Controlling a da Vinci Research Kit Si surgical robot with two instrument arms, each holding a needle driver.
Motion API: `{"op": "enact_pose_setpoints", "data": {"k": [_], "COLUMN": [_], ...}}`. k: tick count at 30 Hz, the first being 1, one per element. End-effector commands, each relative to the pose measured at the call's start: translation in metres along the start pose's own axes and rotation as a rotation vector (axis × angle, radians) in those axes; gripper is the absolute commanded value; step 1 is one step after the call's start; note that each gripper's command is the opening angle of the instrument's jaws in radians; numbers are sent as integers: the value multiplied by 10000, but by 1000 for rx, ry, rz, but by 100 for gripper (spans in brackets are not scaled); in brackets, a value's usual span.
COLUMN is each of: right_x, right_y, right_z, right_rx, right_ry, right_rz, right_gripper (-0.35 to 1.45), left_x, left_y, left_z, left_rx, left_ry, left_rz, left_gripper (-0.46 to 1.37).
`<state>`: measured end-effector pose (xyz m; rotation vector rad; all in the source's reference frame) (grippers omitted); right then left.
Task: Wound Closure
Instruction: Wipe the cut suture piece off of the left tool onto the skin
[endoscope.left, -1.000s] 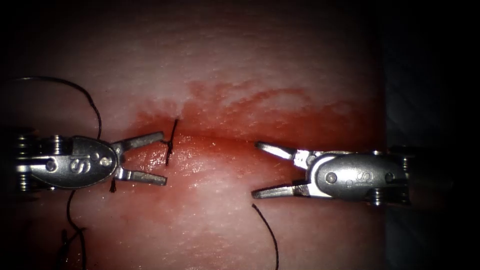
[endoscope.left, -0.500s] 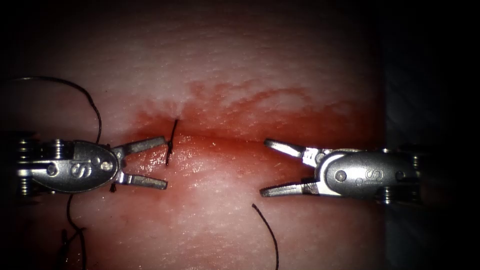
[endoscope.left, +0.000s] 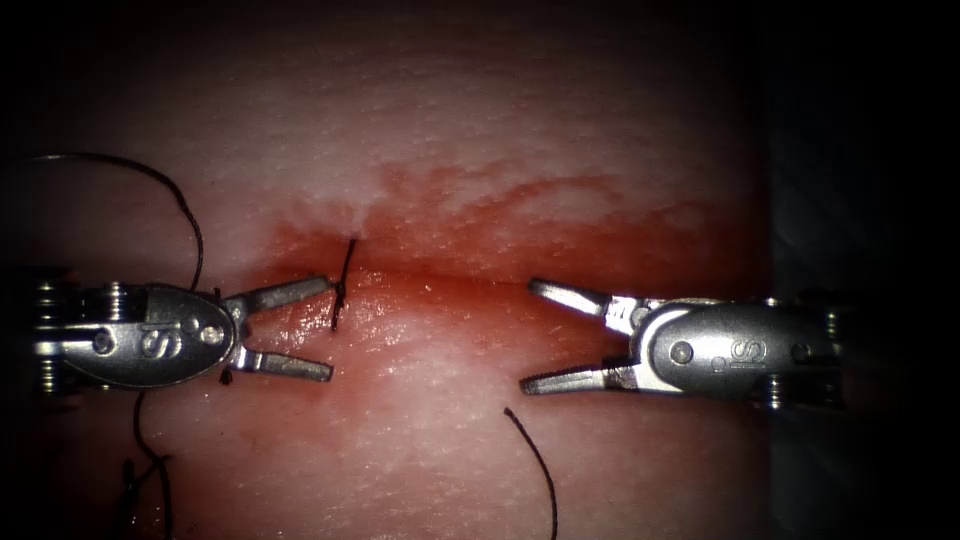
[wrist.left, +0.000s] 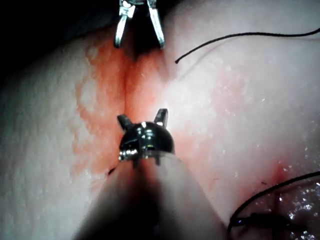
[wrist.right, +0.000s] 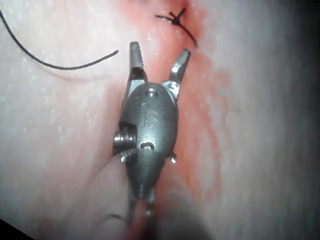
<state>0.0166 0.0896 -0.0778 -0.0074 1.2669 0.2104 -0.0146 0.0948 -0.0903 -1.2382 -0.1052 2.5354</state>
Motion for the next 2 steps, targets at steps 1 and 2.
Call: {"op": "enact_pose_setpoints", "data": {"k": [1,2], "right_x": [0,0], "right_y": [0,0], "right_z": [0,0], "right_rx": [4,4], "right_ry": [0,0], "right_rz": [0,0], "right_gripper": [114,114], "left_x": [0,0], "left_y": [0,0], "left_z": [0,0], "left_rx": [0,0], "left_ry": [0,0], "left_rz": [0,0], "left_gripper": [40,40]}}
